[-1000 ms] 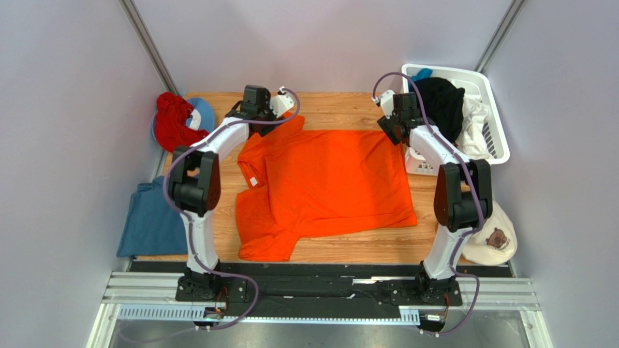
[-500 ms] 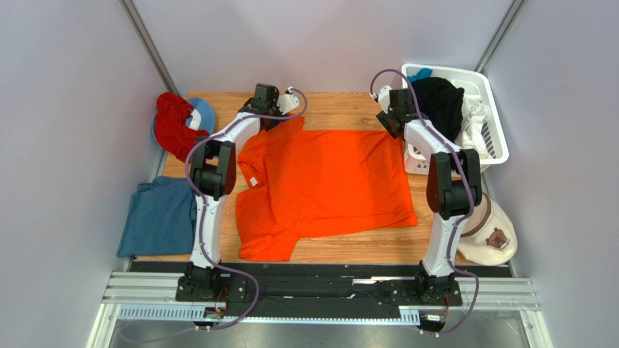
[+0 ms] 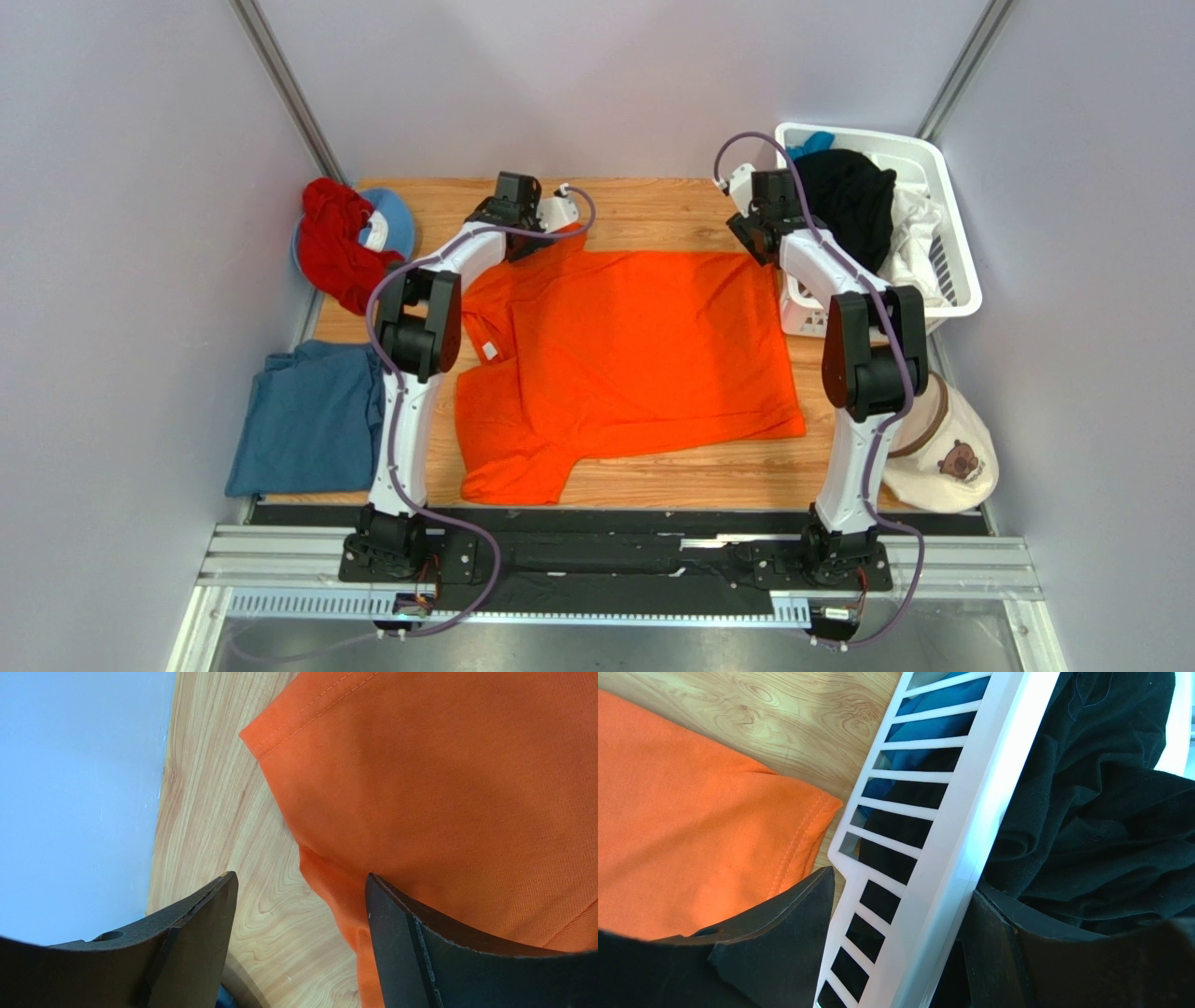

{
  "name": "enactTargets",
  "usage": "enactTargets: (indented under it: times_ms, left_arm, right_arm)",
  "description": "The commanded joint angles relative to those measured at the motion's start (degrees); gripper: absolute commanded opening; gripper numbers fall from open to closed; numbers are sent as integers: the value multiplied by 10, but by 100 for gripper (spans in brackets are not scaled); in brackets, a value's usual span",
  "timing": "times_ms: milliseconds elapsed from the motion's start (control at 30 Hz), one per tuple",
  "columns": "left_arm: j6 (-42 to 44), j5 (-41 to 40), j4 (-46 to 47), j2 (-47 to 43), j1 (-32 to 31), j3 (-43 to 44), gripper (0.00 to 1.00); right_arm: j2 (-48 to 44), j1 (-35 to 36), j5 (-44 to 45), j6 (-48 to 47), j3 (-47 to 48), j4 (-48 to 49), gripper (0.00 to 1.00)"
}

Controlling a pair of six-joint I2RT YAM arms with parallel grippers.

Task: Fold and stack the t-shirts
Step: Flatten the tshirt out

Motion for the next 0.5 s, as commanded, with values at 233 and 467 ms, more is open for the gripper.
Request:
enactTargets:
  times_ms: [233,467]
  left_arm:
    - [58,-18,-26,64,8,96,79]
    - [84,-28,-39,110,19,162,79]
  right_arm:
    - [-30,26,-51,-7,-18,-2,65]
    - [-52,30,-49,-15,-29,2,65]
